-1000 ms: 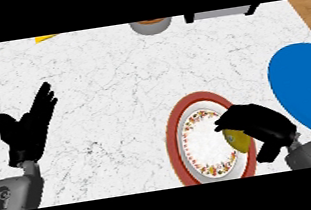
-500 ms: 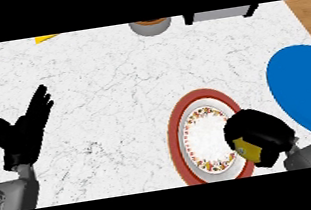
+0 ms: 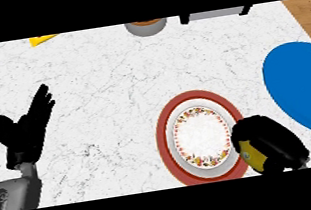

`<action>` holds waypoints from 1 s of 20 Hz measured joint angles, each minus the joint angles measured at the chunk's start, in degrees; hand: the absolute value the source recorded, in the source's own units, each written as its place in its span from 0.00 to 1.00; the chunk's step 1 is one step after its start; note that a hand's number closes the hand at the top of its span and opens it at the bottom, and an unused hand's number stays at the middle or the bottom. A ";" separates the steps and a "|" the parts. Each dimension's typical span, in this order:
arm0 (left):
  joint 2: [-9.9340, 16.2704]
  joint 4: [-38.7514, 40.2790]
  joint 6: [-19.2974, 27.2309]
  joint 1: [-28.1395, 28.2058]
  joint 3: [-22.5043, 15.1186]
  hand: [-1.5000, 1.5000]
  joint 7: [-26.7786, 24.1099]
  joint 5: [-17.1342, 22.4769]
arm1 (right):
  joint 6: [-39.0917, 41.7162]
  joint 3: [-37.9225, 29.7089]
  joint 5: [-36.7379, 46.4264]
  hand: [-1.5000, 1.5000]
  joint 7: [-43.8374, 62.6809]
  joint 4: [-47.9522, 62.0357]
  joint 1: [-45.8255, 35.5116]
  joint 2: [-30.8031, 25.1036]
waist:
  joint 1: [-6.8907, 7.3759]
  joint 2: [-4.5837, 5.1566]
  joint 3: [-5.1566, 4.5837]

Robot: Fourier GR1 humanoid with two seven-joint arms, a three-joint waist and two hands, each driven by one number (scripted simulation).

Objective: Pick the lemon from the plate and place it in the plate

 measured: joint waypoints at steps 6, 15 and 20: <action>0.32 -0.67 -0.39 0.53 0.78 0.50 0.41 0.64 | -2.96 -4.68 -2.91 1.00 9.41 -14.81 5.07 5.01 | -0.27 0.18 0.69; -0.57 -1.80 -0.11 0.86 0.12 0.50 0.82 -0.26 | -5.40 -16.12 -9.54 1.00 19.25 -30.18 8.53 8.03 | 0.49 0.52 0.90; -0.74 -0.85 -0.85 0.54 0.51 0.50 0.02 -0.29 | -2.64 -25.60 -17.88 1.00 22.24 -26.37 3.41 5.87 | 1.03 0.69 0.93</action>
